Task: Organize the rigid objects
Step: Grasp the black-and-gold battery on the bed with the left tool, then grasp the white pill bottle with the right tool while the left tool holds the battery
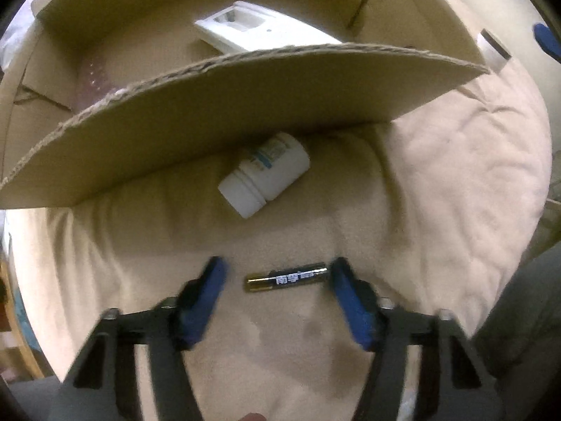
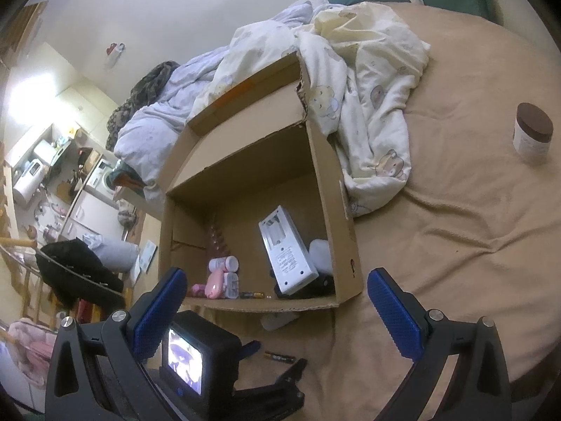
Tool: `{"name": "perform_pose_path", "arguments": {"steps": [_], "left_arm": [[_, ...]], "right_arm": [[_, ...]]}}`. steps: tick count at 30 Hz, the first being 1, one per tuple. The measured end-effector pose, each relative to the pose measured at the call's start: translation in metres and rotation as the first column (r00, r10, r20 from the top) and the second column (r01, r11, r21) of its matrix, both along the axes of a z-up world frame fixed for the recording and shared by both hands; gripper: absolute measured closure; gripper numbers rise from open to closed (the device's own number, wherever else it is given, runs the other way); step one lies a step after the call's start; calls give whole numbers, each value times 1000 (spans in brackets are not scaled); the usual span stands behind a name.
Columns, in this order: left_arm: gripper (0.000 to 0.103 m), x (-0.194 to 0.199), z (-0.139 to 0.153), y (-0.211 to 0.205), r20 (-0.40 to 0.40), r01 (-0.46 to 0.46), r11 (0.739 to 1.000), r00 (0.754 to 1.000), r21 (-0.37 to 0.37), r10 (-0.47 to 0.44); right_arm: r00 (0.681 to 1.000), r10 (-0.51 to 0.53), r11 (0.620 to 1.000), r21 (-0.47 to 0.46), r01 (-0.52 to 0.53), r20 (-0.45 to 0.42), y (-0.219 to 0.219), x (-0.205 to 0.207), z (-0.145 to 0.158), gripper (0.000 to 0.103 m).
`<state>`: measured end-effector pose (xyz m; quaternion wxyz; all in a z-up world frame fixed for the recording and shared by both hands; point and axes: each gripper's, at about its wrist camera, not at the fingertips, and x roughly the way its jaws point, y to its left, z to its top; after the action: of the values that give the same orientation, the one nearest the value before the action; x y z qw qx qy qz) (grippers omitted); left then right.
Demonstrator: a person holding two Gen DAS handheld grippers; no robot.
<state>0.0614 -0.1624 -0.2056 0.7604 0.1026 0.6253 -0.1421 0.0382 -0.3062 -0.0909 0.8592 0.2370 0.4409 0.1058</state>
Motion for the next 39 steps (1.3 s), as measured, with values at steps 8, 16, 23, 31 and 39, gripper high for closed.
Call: {"name": "perform_pose_path", "arguments": {"steps": [8, 16, 23, 31, 39], "left_arm": [[63, -2, 12, 4, -20, 3, 1000, 1000, 15, -3], [63, 6, 73, 49, 37, -83, 997, 996, -2, 83], [63, -1, 121, 86, 145, -113, 994, 983, -9, 113], [63, 18, 114, 114, 184, -164, 986, 969, -36, 168], [63, 23, 124, 136, 175, -235, 966, 952, -111, 252]], "right_arm": [[999, 30, 999, -22, -30, -15, 7, 1, -3, 0], [998, 44, 997, -61, -47, -54, 13, -4, -9, 0], [991, 75, 984, -155, -92, -111, 30, -11, -20, 0], [952, 159, 952, -214, -218, -263, 64, -8, -58, 0], [928, 193, 910, -295, -290, -317, 100, 9, -87, 0]]}}
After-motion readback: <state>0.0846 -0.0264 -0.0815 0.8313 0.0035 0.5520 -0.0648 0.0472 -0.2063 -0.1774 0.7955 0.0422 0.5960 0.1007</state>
